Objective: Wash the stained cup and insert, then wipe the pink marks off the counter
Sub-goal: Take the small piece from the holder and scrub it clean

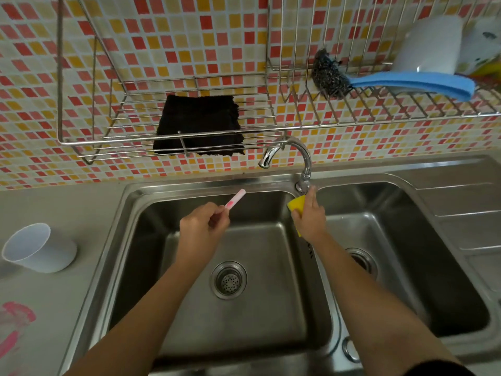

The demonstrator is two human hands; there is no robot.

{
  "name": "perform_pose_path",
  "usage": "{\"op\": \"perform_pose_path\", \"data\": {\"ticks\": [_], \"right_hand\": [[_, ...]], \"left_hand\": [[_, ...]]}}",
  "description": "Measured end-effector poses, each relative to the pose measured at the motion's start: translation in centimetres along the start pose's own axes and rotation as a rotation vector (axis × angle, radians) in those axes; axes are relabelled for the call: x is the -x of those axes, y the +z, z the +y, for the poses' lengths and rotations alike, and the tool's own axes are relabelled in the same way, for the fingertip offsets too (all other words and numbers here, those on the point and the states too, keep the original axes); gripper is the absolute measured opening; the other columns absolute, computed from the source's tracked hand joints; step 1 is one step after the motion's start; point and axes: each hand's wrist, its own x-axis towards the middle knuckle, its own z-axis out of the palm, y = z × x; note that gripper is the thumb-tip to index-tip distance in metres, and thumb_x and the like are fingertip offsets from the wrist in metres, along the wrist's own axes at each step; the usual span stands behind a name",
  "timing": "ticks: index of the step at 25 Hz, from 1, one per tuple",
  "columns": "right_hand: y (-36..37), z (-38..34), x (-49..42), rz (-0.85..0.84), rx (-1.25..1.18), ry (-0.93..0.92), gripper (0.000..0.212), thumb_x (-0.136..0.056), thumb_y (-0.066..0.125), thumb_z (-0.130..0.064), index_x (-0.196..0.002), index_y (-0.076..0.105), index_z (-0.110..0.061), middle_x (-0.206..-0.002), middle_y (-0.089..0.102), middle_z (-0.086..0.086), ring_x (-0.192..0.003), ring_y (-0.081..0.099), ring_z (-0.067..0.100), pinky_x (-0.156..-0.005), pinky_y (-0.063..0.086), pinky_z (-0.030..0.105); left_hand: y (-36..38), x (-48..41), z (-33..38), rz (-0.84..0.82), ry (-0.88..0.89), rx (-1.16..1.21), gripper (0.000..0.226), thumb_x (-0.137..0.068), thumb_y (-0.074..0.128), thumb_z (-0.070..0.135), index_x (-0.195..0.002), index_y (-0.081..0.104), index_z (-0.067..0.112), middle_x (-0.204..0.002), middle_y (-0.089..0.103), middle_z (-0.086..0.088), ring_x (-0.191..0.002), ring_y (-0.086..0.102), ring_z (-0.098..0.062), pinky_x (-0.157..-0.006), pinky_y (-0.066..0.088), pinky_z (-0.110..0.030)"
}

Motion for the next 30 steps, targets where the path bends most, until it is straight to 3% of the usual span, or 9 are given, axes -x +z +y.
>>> {"op": "perform_pose_path", "data": {"ticks": [7, 10, 12, 14, 17, 19, 22, 25, 30], "right_hand": [[-0.2, 1.1, 0.4, -0.026, 0.238, -0.125, 0.075, -0.094, 0.046, -0.027, -0.150, -0.001, -0.012, -0.160, -0.002, 0.003, -0.109, 0.047, 0.035, -0.091, 0.039, 0.039], [-0.5, 1.1, 0.8, 0.097, 0.075, -0.139, 0.070, -0.092, 0.045, -0.026, -0.149, 0.010, -0.007, -0.157, 0.014, 0.012, -0.111, 0.048, 0.036, -0.092, 0.038, 0.039], [-0.8, -0.2, 1.8, 0.214, -0.179, -0.136, 0.060, -0.091, 0.044, -0.026, -0.145, 0.026, -0.007, -0.144, 0.031, 0.016, -0.108, 0.050, 0.029, -0.090, 0.042, 0.038], [-1.0, -2.6, 3.2, 0.259, -0.338, -0.194, 0.054, -0.092, 0.044, -0.029, -0.140, 0.033, -0.008, -0.135, 0.032, 0.015, -0.102, 0.048, 0.020, -0.086, 0.044, 0.033], [-1.0, -5.9, 3.6, 0.192, -0.408, -0.297, 0.048, -0.097, 0.047, -0.028, -0.139, 0.035, -0.009, -0.128, 0.030, 0.012, -0.102, 0.041, 0.010, -0.085, 0.035, 0.018], [-1.3, -7.3, 2.8, 0.220, -0.506, -0.260, 0.044, -0.098, 0.046, -0.024, -0.137, 0.036, -0.007, -0.123, 0.036, 0.010, -0.099, 0.042, 0.007, -0.080, 0.036, 0.013], [-1.5, -7.3, 1.7, 0.237, -0.442, -0.379, 0.027, -0.097, 0.047, -0.018, -0.119, 0.049, -0.002, -0.112, 0.050, 0.013, -0.093, 0.048, 0.010, -0.078, 0.041, 0.025], [-1.2, -6.7, 1.0, 0.246, -0.352, -0.411, 0.023, -0.097, 0.047, -0.015, -0.111, 0.057, 0.000, -0.107, 0.053, 0.013, -0.090, 0.046, 0.009, -0.078, 0.044, 0.032], [-1.0, -6.5, 0.9, 0.230, -0.338, -0.487, 0.021, -0.096, 0.049, -0.013, -0.107, 0.060, 0.001, -0.104, 0.053, 0.012, -0.088, 0.046, 0.006, -0.077, 0.040, 0.022]], "left_hand": [[2.3, -0.7, 0.7, -0.022, -0.086, 0.022, 0.010, -0.082, 0.067, 0.008, -0.075, 0.067, 0.002, -0.063, 0.064, -0.007, -0.055, 0.056, -0.018, -0.054, 0.040, -0.016], [2.4, -0.9, 0.4, -0.028, -0.066, 0.021, 0.009, -0.082, 0.067, 0.008, -0.076, 0.068, 0.002, -0.064, 0.065, -0.006, -0.056, 0.057, -0.018, -0.055, 0.045, -0.022], [2.6, -1.1, 0.3, -0.024, -0.073, 0.015, 0.008, -0.083, 0.068, 0.009, -0.078, 0.068, 0.002, -0.065, 0.065, -0.002, -0.056, 0.057, -0.015, -0.056, 0.045, -0.015], [3.3, -1.6, 0.5, -0.022, -0.143, 0.052, 0.010, -0.083, 0.067, 0.013, -0.081, 0.069, 0.004, -0.068, 0.065, 0.000, -0.058, 0.058, -0.013, -0.058, 0.044, -0.011], [5.0, -2.6, 1.5, -0.088, -0.264, 0.198, 0.019, -0.083, 0.069, 0.025, -0.079, 0.071, 0.007, -0.068, 0.070, -0.003, -0.062, 0.064, -0.018, -0.065, 0.053, -0.029], [5.7, -3.0, 2.2, -0.135, -0.314, 0.280, 0.022, -0.082, 0.070, 0.030, -0.075, 0.071, 0.009, -0.063, 0.068, 0.001, -0.062, 0.066, -0.017, -0.066, 0.053, -0.029], [5.8, -3.5, 1.9, -0.125, -0.304, 0.296, 0.016, -0.083, 0.069, 0.023, -0.075, 0.070, 0.009, -0.064, 0.068, -0.002, -0.063, 0.065, -0.018, -0.068, 0.053, -0.028], [5.2, -3.3, 1.2, -0.125, -0.140, 0.162, 0.011, -0.082, 0.070, 0.014, -0.077, 0.071, 0.004, -0.068, 0.069, -0.005, -0.060, 0.060, -0.015, -0.062, 0.042, -0.011], [5.2, -3.2, -0.4, -0.076, 0.467, -0.163, 0.019, -0.082, 0.056, 0.012, -0.067, 0.063, 0.003, -0.062, 0.061, -0.009, -0.054, 0.056, -0.022, -0.052, 0.045, -0.027]]}}
